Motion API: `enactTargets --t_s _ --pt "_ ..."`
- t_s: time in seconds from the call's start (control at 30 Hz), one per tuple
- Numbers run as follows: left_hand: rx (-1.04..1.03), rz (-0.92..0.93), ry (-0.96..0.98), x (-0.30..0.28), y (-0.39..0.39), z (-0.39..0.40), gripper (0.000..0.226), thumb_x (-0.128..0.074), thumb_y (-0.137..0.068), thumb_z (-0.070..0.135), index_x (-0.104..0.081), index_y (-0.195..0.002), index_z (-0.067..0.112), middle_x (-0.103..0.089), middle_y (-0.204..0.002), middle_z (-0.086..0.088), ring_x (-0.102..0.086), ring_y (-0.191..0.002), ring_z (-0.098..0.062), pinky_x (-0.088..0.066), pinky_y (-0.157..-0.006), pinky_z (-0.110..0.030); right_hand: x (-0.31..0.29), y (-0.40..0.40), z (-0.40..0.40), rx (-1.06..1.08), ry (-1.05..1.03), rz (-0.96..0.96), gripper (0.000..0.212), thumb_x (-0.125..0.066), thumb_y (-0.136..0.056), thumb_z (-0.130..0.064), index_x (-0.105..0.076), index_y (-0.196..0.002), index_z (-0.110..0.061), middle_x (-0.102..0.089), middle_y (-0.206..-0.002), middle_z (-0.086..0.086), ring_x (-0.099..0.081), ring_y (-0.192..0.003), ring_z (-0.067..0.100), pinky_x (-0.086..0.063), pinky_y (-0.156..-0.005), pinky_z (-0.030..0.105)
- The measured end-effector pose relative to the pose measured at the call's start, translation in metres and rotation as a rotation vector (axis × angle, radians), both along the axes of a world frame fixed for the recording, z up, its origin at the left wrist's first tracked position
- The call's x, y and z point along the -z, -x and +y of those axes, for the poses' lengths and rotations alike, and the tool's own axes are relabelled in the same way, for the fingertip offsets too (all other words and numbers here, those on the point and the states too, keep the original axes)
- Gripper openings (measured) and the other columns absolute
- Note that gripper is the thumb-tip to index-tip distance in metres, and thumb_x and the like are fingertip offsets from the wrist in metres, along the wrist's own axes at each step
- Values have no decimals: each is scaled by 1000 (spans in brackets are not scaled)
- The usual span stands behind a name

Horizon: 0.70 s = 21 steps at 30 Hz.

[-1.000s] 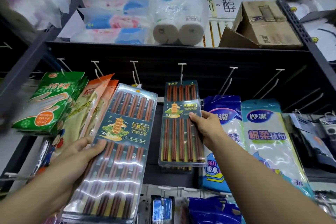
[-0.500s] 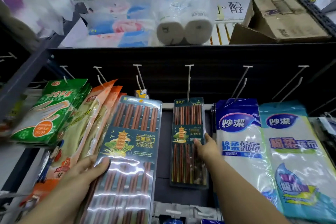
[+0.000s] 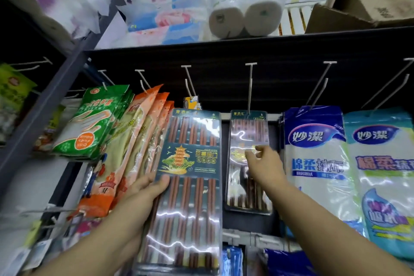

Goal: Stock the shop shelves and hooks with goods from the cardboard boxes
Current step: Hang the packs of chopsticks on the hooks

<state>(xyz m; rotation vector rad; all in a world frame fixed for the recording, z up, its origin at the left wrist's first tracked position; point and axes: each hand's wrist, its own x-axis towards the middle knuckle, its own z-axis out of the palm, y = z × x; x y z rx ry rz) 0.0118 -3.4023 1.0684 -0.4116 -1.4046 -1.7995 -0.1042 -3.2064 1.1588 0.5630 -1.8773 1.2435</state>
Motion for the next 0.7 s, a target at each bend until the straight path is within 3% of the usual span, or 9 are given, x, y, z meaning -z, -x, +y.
enactTargets --t_s 0.07,0.13,0.23,0.37,0.43,0.53,0.63,0.7 --pt "75 -1 -3 0 10 1 13 -62 -87 21 -65 -95 11 -73 -81 -14 -68 -65 -25 -52 -69 -38 19 -34 -4 -411 19 -112 45 -40 -98 -48 -50 -122 -11 -62 -93 4 -60 -79 17 -53 -69 37" --pt "90 -10 -1 -7 15 15 11 -59 -90 21 -64 -93 11 -73 -75 -11 -68 -58 -23 -53 -62 -34 38 -50 -4 -564 -111 -209 52 -37 -94 -58 -57 -115 -15 -66 -93 2 -64 -84 16 -54 -75 35" --pt "97 -37 -21 -17 22 31 14 -58 -92 24 -64 -93 11 -73 -72 -9 -69 -58 -20 -53 -54 -30 59 -52 4 -573 -104 -242 45 -53 -90 -52 -53 -121 -20 -70 -104 2 -68 -96 18 -51 -95 43" --pt "16 -24 104 -29 25 47 20 -58 -92 28 -69 -98 12 -73 -94 -11 -67 -79 -22 -52 -74 -35 56 -48 27 -541 9 -143 30 -57 -93 -35 -49 -119 -24 -67 -114 6 -67 -99 20 -52 -86 34" --pt "-92 -10 155 -33 21 50 16 -56 -94 26 -66 -96 14 -68 -92 -10 -60 -74 -18 -49 -65 -29 43 -53 39 -472 22 -30 26 -59 -92 -35 -51 -115 -26 -66 -113 4 -67 -98 19 -54 -86 40" --pt "-189 -7 171 -33 12 49 10 -55 -95 19 -61 -89 15 -59 -82 -8 -51 -64 -16 -44 -59 -27 24 -54 46 -433 83 45 48 -65 -84 -43 -53 -122 -16 -69 -109 5 -67 -98 21 -52 -93 47" --pt "-247 -14 159 -31 7 40 11 -53 -95 14 -58 -85 12 -57 -80 -10 -49 -57 -17 -41 -53 -29 8 -53 48 -420 137 59 28 -60 -92 -30 -56 -114 -12 -69 -100 7 -69 -90 21 -53 -90 45" --pt "-269 -28 155 -31 3 35 11 -53 -95 12 -57 -84 12 -57 -78 -11 -49 -55 -17 -40 -50 -28 0 -52 49 -449 172 39 23 -56 -95 -26 -58 -112 -11 -71 -97 8 -71 -83 22 -57 -78 41"
